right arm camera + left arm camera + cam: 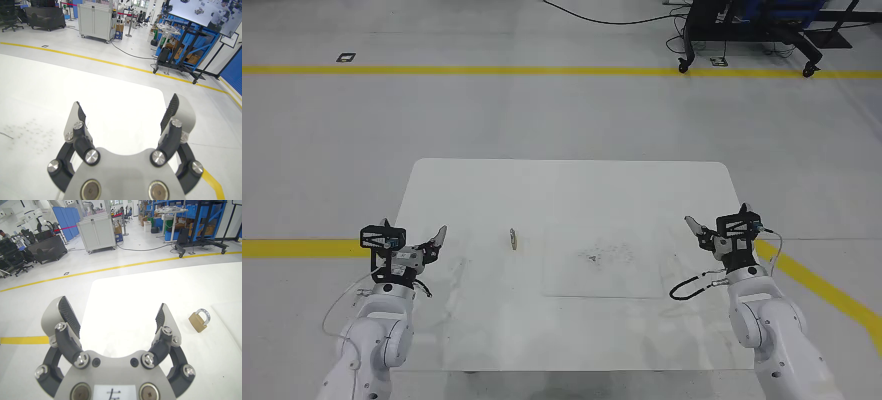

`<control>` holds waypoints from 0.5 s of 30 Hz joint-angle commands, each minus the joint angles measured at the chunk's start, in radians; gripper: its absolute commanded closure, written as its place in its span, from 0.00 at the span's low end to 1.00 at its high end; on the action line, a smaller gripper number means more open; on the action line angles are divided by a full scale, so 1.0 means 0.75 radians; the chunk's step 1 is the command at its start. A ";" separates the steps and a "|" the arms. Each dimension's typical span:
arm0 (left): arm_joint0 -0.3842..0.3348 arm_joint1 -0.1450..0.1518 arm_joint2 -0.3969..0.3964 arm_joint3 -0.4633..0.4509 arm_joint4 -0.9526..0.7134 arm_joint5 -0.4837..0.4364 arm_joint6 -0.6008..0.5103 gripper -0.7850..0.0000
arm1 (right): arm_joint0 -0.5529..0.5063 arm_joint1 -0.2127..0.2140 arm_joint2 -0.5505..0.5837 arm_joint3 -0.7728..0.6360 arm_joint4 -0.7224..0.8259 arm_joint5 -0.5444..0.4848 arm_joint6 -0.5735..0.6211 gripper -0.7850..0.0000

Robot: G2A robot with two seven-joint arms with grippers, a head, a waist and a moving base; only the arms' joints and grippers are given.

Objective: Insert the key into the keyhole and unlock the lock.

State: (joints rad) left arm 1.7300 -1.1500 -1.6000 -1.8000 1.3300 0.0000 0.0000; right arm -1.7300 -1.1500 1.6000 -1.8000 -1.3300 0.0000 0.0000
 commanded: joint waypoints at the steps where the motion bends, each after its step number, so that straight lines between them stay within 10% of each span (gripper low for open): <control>1: 0.000 0.000 0.000 0.000 0.000 0.000 0.000 0.00 | 0.000 0.000 0.000 0.000 0.000 0.000 0.000 0.00; 15: 0.000 0.000 0.000 0.000 0.000 0.000 0.000 0.00 | 0.124 -0.005 -0.162 0.026 -0.116 -0.155 0.104 0.00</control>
State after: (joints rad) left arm 1.7300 -1.1500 -1.6000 -1.8000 1.3300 0.0000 0.0000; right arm -1.6616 -1.1517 1.5081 -1.7885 -1.3989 -0.1061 0.0570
